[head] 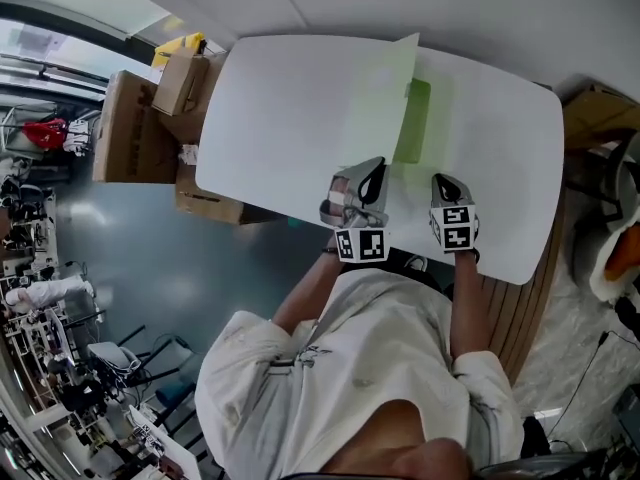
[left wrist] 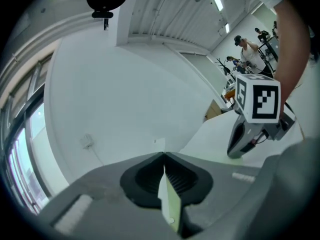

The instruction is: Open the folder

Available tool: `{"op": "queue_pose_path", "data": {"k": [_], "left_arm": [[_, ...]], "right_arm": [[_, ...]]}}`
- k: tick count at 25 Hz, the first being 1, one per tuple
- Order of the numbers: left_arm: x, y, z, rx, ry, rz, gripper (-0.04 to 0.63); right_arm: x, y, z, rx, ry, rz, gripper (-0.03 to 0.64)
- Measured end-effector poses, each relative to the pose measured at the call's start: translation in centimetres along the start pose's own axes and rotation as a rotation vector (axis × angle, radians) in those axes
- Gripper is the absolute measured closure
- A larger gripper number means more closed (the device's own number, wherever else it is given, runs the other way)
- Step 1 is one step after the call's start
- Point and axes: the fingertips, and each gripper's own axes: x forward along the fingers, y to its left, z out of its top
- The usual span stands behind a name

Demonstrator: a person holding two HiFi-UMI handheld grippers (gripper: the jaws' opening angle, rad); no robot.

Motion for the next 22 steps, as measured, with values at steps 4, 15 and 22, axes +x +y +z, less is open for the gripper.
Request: {"op": "queue_pose_path", "data": {"k": [4,15,22], "left_arm": [[-0.4,2.1,0.2,-0.044,0.017,0.071,0.588],[-2.1,7.6,-2.3,-0.148,0.067,0.238,0.586],[-3.1,9.8,-4.3,-0.262,0.090,0.315,0.590]], "right_arm": [[-0.4,-0.6,-0.3,0.001,0.018,-0.007,0.615],[-0.1,0.1,0.5,-0.130,0.122,-0.089,0.615],[0.2,0.2,0.5,-0.182,0.135,-0.165,0.615]]}}
